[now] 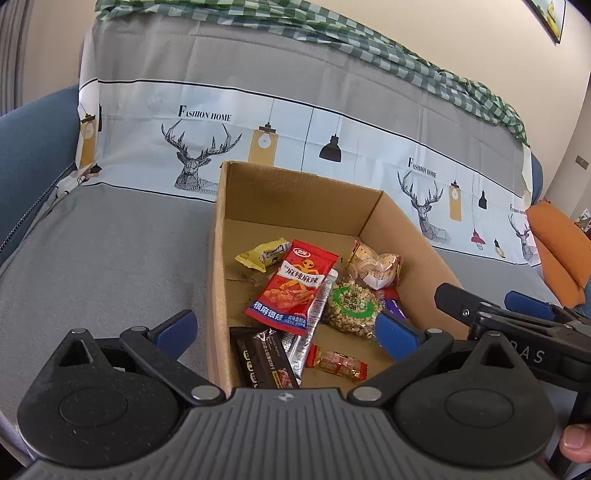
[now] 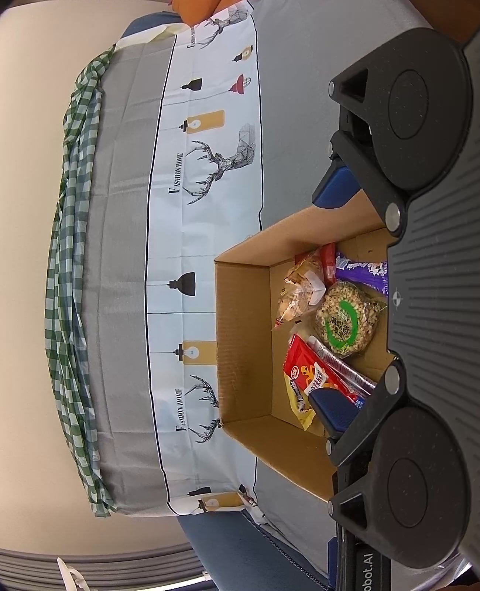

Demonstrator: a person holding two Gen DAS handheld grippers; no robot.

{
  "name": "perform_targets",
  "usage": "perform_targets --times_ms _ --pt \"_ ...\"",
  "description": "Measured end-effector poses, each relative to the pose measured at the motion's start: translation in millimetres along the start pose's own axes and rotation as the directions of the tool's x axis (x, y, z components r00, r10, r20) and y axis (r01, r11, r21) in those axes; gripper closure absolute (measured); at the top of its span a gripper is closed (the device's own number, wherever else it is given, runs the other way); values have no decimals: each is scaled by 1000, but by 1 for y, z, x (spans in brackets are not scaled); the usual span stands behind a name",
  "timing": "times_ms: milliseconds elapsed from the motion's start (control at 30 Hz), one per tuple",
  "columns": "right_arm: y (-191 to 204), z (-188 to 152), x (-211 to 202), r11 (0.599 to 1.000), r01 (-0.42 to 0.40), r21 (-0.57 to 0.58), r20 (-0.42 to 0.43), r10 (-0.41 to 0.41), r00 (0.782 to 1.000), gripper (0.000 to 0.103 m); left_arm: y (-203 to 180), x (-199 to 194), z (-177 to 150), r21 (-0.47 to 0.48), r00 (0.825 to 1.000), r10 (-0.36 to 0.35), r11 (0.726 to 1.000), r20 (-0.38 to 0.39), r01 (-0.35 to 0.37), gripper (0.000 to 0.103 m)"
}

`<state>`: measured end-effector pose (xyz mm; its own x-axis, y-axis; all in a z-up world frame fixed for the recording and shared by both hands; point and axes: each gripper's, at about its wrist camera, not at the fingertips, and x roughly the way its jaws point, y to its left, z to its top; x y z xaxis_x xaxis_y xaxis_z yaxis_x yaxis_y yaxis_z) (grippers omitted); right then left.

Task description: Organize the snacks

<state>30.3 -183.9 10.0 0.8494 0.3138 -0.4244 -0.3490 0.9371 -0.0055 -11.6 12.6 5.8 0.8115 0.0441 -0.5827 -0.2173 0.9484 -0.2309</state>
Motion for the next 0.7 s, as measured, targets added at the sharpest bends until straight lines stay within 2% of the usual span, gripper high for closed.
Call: perform_targets --times_ms 700 --pt "-2 1 6 1000 -5 -3 -14 5 1000 1 0 4 0 -1 1000 -19 1000 -6 19 1"
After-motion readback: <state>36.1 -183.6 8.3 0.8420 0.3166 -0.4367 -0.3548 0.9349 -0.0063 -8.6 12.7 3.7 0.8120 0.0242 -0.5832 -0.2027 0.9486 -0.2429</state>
